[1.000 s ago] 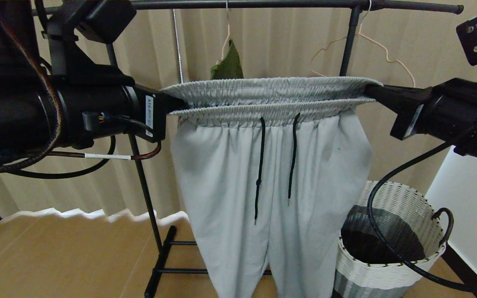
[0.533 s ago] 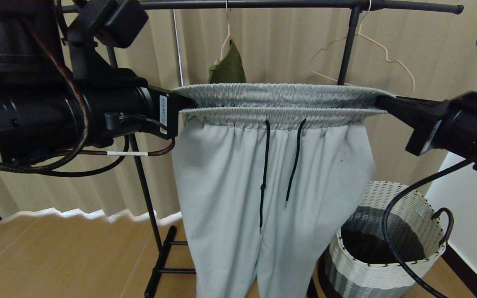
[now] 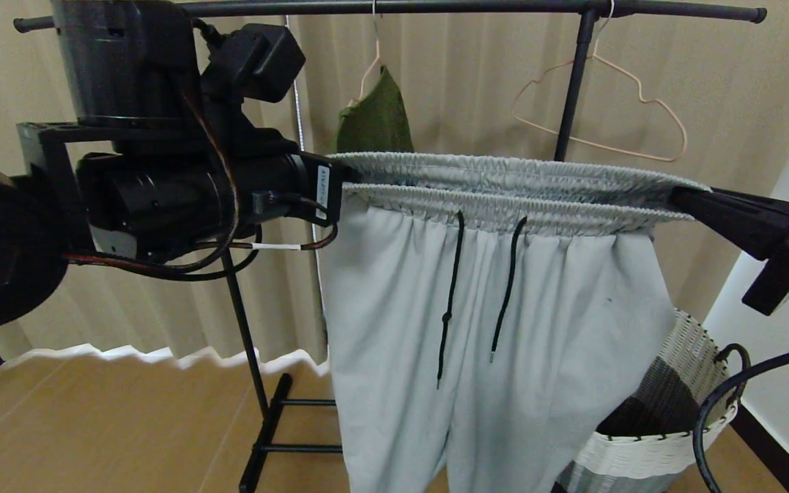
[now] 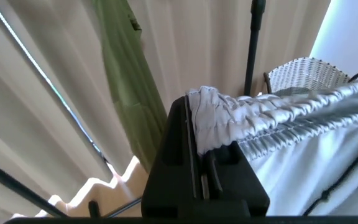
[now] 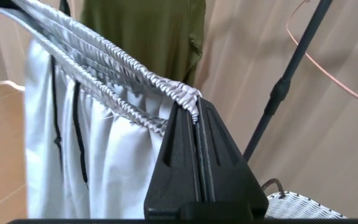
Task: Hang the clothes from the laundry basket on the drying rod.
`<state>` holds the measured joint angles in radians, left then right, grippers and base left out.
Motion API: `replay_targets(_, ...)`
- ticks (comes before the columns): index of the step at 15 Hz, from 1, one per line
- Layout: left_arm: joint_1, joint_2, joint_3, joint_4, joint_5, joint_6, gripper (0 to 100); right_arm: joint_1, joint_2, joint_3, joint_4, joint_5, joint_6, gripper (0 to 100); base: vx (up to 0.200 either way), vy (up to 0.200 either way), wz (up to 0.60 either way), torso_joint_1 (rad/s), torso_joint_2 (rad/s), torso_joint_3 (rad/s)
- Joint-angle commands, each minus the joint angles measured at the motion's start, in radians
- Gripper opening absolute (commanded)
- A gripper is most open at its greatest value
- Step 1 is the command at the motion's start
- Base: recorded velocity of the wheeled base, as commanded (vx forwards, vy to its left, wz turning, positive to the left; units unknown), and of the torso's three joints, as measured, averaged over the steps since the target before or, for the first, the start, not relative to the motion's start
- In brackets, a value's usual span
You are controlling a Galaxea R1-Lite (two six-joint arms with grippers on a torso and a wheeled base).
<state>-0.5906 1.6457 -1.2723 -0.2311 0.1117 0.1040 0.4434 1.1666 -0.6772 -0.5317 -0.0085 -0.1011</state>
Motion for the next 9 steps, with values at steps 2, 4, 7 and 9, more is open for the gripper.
replay_targets(2, -0.001, 0.066, -0.045, -0.001, 0.002, -0.003, 0, 0.058, -0.058, 0.042, 0.002, 0.001, -0.005, 0, 0.000, 0.000, 0.00, 0.000, 0.00, 0.000)
replay_targets(4, -0.003, 0.075, -0.028, -0.001, 0.002, -0.006, 0, 0.057, -0.058, 0.051, 0.001, 0.001, -0.016, 0, 0.000, 0.000, 0.00, 0.000, 0.00, 0.000)
replay_targets(7, -0.003, 0.051, -0.009, 0.003, 0.000, -0.015, 0, 0.054, -0.036, 0.039, -0.001, -0.001, -0.017, 0, 0.000, 0.000, 0.00, 0.000, 0.00, 0.000)
replay_targets(9, -0.003, 0.003, 0.056, 0.001, -0.003, -0.014, 0, 0.035, -0.005, 0.033, -0.005, -0.002, -0.016, 0, 0.000, 0.000, 0.00, 0.000, 0.00, 0.000)
